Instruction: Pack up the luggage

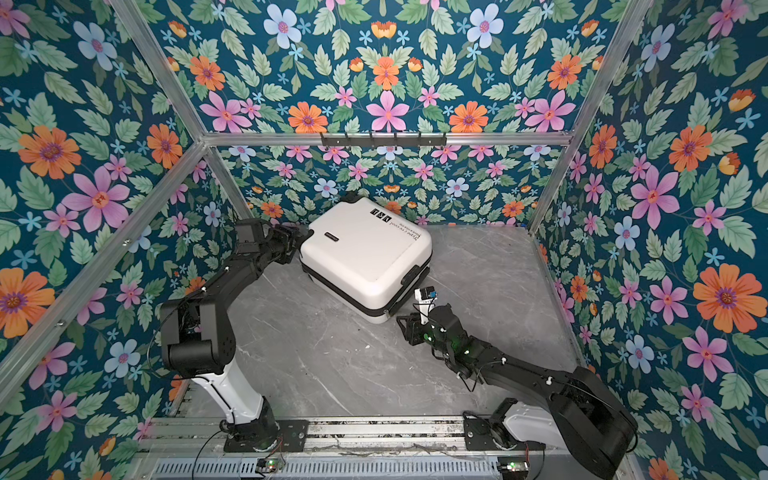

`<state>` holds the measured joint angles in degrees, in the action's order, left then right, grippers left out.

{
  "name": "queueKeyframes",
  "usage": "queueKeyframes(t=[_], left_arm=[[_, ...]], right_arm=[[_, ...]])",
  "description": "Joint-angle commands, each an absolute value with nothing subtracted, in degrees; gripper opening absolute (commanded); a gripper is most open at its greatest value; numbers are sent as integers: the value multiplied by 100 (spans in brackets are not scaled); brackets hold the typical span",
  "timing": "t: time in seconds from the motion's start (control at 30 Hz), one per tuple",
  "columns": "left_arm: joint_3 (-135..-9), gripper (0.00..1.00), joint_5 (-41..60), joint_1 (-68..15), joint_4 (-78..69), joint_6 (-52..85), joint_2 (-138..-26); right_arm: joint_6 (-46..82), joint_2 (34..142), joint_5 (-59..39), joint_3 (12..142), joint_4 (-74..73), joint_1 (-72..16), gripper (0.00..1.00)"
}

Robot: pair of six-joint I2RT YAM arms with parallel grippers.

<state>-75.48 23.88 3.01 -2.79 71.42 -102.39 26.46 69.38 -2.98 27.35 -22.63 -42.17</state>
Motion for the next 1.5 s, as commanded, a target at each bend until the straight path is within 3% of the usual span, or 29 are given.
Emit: queueKeyframes(t=[0.0,0.2,0.6,1.07,1.47], left_arm=[[-7564,73,2388,305,-254,7025,-10198],[-7524,73,2382,306,-168,7026,-10134],[-7563,73,2363,304,-53,7039,-10051],[-7551,73,2399,303,-53,7040,-10072],[-7506,73,2399,307,-35,7053,-10037]], right_arm=[[2085,7183,-846,2865,-2616,-4229,50],[1884,7948,-1085,3235,-2990,-4245,37],[1817,8598,-990,3549,-3270,-4252,29],[2032,8761,-844,3467,-3409,-4247,31],[2153,8983,-923,3568,-3643,-4246,8]])
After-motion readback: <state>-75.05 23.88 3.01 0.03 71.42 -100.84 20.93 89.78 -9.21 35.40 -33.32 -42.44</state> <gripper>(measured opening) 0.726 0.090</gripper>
